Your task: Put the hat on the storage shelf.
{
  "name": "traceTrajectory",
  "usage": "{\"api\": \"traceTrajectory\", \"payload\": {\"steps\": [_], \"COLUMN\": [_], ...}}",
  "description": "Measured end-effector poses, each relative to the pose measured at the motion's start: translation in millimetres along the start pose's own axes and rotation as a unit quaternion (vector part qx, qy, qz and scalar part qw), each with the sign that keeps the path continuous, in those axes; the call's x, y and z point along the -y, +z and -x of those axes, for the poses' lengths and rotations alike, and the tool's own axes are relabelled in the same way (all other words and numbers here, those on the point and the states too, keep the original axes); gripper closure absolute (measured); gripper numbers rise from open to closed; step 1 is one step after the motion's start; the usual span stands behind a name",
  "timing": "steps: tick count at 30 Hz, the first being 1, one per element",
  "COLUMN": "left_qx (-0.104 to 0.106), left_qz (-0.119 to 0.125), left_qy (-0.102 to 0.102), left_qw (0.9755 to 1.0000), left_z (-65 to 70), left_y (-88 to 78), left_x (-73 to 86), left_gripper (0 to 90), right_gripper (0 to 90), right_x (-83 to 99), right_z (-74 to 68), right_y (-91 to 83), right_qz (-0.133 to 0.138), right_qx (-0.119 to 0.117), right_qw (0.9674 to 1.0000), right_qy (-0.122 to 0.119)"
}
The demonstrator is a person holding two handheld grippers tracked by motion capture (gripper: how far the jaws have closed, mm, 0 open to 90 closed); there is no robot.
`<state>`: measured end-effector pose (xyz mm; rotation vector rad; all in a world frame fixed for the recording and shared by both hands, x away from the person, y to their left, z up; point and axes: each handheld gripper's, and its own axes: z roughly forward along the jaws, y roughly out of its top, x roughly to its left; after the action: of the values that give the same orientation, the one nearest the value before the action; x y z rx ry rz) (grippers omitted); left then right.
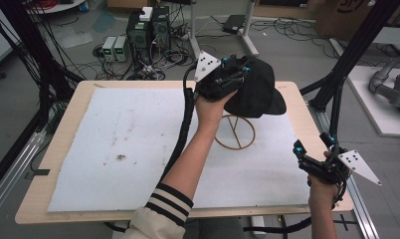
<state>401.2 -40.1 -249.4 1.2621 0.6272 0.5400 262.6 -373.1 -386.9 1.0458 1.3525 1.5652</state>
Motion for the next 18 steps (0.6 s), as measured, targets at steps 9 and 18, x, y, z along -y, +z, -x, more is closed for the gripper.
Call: {"api": "traceTrajectory", "payload": {"steps": [9,18], "left_qx": [-0.014,-0.054], "left_qz": [0.009,0.004], "left_qy": [0.009,0.056], "left_qw": [0.9998,0.9970], "left_z": [-3.5,-3.2], "left_y": [-5.9,-13.5], "left_x": [-7.4,-18.2], "left_gripper": [41.5,36.4], "right_gripper": [4.4,4.4], "right_x": [0.8,1.4], "right_z": [-2.5,-3.6], "right_y": [0.9,2.0], "right_qz": [-0.002,-0.005], "right_qx": [-0.001,-0.003], "right_qw": [1.0000,1.0000], "right_qy": [0.002,0.000]}}
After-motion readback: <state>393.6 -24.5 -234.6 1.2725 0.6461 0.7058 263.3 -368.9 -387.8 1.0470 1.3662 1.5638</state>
